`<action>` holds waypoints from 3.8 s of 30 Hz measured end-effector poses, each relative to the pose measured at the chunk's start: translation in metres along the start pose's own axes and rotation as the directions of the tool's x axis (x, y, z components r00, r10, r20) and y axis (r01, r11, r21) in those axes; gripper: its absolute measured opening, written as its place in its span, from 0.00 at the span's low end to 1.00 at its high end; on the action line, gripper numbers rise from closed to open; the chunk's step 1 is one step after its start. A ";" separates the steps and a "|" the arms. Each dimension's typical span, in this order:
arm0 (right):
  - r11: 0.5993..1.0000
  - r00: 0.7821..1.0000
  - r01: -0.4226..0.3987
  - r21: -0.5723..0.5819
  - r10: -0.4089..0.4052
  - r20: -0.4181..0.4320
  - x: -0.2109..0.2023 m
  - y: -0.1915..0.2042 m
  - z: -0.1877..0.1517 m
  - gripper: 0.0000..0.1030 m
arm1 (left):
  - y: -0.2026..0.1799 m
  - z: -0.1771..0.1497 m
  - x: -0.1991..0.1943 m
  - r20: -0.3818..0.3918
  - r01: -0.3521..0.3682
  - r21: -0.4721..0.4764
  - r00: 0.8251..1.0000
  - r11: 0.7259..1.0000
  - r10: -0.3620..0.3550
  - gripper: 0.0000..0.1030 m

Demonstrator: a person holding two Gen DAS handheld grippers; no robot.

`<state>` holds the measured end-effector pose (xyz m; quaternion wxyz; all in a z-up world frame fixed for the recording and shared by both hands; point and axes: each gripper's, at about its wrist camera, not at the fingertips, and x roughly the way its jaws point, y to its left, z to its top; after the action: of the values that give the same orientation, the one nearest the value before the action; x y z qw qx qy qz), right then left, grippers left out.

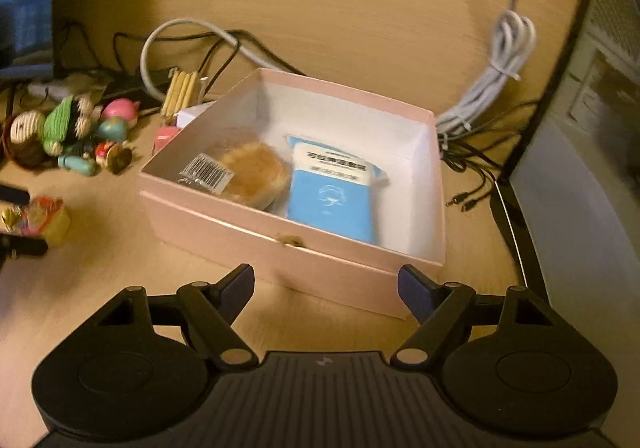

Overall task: Organize objects
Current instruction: 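Move the left gripper to the pink bell keychain and grasp it, then grasp the crocheted doll with the right gripper and lift it, then set the crocheted doll upright on the desk before the pink box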

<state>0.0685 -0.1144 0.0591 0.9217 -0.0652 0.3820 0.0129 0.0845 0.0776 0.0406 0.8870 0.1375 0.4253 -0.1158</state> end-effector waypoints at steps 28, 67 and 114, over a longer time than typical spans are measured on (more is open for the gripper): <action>0.980 0.985 -0.172 -0.098 0.170 -0.028 -0.035 0.057 -0.026 0.80 | 0.000 -0.009 -0.010 -0.003 0.029 -0.186 1.000 0.982 -0.030 0.38; 0.623 0.935 -0.133 -0.771 0.337 0.111 0.070 0.313 0.071 0.58 | 0.060 -0.094 -0.059 -0.056 0.007 -0.431 0.998 0.902 -0.034 0.37; 0.989 0.986 -0.148 0.017 0.149 -0.079 0.000 0.048 -0.008 0.60 | -0.014 -0.035 -0.027 -0.043 0.054 -0.314 0.997 0.948 -0.071 0.37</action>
<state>0.0599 -0.0673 0.0483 0.9025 -0.0318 0.4226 0.0767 0.0383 0.0792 0.0386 0.8818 -0.0150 0.4660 -0.0714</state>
